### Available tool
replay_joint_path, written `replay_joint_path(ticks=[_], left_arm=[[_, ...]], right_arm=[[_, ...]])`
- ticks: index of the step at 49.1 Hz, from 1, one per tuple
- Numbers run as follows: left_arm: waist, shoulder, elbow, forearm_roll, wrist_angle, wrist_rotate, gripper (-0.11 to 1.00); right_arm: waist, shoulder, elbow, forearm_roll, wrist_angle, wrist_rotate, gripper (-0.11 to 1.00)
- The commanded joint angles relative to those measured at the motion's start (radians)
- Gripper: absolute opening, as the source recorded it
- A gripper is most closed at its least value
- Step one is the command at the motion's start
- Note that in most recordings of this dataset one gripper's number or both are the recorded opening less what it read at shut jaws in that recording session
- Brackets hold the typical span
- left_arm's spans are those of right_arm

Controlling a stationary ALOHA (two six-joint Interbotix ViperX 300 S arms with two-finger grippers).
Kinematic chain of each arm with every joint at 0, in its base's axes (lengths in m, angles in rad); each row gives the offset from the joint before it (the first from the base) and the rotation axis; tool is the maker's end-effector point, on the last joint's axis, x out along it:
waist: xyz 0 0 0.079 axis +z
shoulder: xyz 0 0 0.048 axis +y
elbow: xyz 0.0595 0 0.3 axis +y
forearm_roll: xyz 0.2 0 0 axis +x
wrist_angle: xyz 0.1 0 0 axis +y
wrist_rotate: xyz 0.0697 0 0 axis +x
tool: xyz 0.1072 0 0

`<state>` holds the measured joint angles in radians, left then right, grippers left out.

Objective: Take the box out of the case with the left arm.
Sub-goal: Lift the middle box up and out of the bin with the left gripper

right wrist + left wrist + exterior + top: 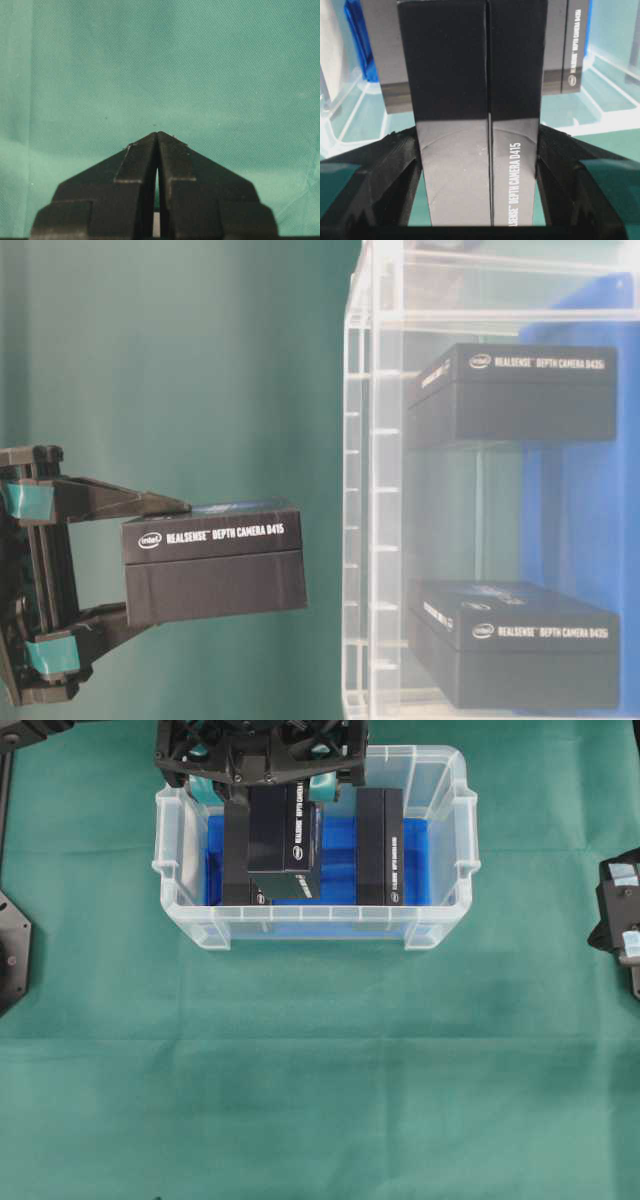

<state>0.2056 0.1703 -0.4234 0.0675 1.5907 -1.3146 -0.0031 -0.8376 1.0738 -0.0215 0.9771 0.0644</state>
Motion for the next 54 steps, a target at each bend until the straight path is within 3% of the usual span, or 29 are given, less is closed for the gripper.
replay_joint_path(ticks=[1, 33, 40, 54], left_arm=[[-0.006, -0.043, -0.029, 0.003, -0.003, -0.003, 0.61], [-0.032, -0.043, -0.031, 0.003, -0.003, -0.037, 0.61], [-0.077, -0.049, -0.031, 0.006, -0.003, -0.067, 0.61], [-0.219, -0.054, -0.029, 0.011, -0.005, -0.195, 0.61]], right_arm=[[-0.002, 0.002, -0.025, 0.003, -0.003, 0.003, -0.01], [0.000, 0.002, -0.025, 0.003, -0.002, 0.003, -0.01], [-0.002, 0.002, -0.025, 0.002, -0.002, 0.002, -0.01], [-0.002, 0.002, -0.025, 0.000, -0.002, 0.002, -0.01]])
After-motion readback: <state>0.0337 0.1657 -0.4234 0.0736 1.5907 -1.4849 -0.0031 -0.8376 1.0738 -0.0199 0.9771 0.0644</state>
